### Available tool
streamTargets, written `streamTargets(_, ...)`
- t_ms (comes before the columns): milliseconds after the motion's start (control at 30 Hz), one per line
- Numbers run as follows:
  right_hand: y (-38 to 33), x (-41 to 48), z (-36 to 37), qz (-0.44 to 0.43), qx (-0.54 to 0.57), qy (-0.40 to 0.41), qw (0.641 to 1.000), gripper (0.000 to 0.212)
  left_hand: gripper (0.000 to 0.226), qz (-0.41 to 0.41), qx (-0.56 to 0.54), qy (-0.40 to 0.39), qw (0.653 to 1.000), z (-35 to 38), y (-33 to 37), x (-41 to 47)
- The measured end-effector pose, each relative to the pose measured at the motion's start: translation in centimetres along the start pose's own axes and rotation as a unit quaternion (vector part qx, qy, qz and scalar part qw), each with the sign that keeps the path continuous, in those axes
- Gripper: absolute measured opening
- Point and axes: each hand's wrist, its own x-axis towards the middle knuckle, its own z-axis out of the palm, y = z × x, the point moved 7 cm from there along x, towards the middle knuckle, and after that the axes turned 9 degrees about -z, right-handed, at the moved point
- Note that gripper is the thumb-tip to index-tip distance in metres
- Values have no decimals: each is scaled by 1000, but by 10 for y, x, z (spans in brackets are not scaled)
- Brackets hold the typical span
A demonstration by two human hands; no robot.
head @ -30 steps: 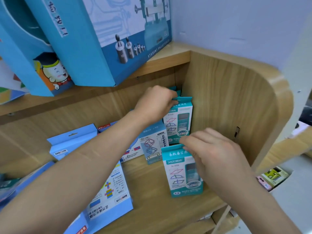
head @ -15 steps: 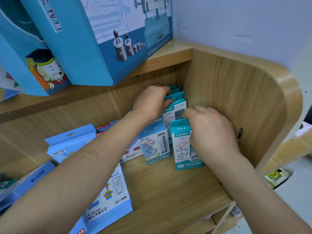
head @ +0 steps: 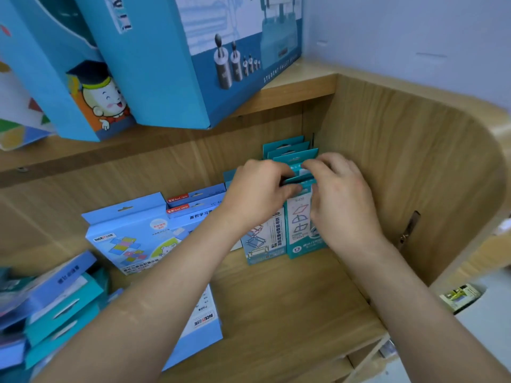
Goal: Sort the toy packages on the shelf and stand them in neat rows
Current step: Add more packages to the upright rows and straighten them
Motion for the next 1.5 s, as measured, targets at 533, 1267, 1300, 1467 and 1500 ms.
streamTargets(533, -4, -57, 60, 41, 106, -105, 988, 87, 34, -10, -71, 75, 995, -4, -16, 19)
streamTargets(1267, 4, -38, 42, 14, 89, -60, 994, 81, 71, -255, -155, 109, 948, 44, -81, -80)
streamTargets(1300, 5, -39, 43, 15, 93, -60, 994, 81, 71, -257, -152, 114, 948, 44, -80, -79)
streamTargets(1467, 9, -48, 46, 18, 116, -68, 991, 79, 70, -252, -132, 122, 951, 45, -79, -81)
streamTargets(1500, 9, -50, 46, 17, 122, -66, 990, 79, 71, -252, -130, 121, 951, 44, -78, -82)
